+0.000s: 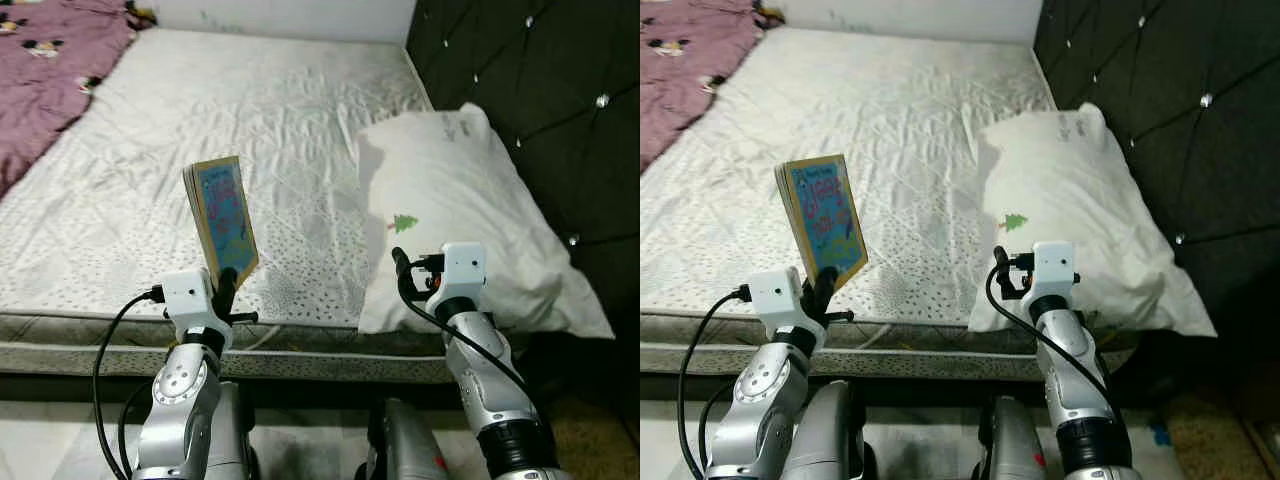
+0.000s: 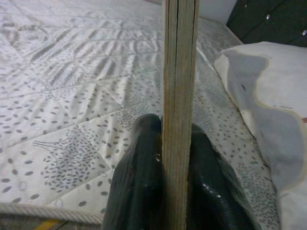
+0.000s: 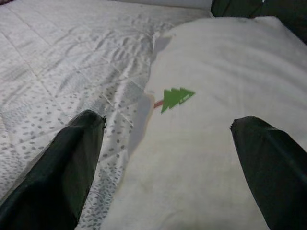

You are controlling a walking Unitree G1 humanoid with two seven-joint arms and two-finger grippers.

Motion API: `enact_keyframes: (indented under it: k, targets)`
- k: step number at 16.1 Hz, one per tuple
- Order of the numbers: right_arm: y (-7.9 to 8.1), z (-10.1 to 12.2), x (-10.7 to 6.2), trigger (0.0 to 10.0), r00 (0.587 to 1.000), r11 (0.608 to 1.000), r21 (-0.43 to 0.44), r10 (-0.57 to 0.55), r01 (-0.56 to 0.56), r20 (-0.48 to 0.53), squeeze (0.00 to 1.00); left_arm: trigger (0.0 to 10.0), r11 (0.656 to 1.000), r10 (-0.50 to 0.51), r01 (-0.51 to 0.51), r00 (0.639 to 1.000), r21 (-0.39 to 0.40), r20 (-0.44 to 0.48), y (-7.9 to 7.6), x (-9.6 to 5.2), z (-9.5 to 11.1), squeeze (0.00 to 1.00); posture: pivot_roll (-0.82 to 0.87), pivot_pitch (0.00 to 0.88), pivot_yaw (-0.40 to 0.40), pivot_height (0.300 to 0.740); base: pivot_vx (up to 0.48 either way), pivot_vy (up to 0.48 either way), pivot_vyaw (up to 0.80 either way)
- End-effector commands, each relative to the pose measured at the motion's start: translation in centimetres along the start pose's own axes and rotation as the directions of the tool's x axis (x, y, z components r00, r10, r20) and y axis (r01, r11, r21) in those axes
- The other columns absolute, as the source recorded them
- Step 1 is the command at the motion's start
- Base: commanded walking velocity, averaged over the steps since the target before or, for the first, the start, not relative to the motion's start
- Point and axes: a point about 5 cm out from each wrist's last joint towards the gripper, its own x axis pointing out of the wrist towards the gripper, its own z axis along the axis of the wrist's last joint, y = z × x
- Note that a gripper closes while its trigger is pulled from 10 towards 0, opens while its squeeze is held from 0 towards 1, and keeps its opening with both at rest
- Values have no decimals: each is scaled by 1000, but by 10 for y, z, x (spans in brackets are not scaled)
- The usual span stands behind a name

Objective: Clean up the room

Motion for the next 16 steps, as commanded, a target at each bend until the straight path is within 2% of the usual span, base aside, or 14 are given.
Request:
enact_keyframes:
  k: [1,4,6,9,11,12,14,15,16]
  targets:
    - [0,-1,0,10000,1000,1000,-1,9,-9,-5,0,10000,1000,-1,1,999,14,48,-2,3,9,0,-22,140,-45,548,0,0,0]
    - [1,-1,0,10000,1000,1000,-2,11,-11,-7,0,10000,1000,-13,12,998,16,57,-3,4,10,0,-22,140,-45,508,0,0,0]
    - [0,-1,0,10000,1000,1000,-2,8,-8,-11,0,10000,1000,-21,21,998,1,56,-4,6,11,0,-24,140,-47,498,0,0,0]
    - [0,-1,0,10000,1000,1000,0,11,-11,-11,0,10000,984,-77,100,985,-144,155,-9,10,30,0,-24,141,-49,498,0,0,0]
    - [1,-2,1,10000,1000,1000,3,19,-19,-12,0,10000,950,-69,112,986,-293,152,-14,19,33,0,-22,140,-52,498,0,0,0]
    - [1,-1,1,10000,1000,1000,3,20,-20,-11,0,10000,941,-71,116,986,-318,149,-16,21,34,0,-22,140,-52,498,0,0,0]
    - [0,-1,0,10000,1000,1000,6,18,-18,-9,0,10000,884,-82,132,988,-447,130,-18,27,33,0,-29,140,-50,498,0,0,0]
    - [0,-1,-1,10000,1000,1000,7,17,-17,-9,0,10000,836,-94,152,986,-528,134,-19,30,34,0,-31,141,-50,498,0,0,0]
    - [0,-1,-1,10000,1000,1000,7,18,-17,-9,0,10000,820,-103,165,984,-549,143,-20,31,36,0,-33,141,-50,498,0,0,0]
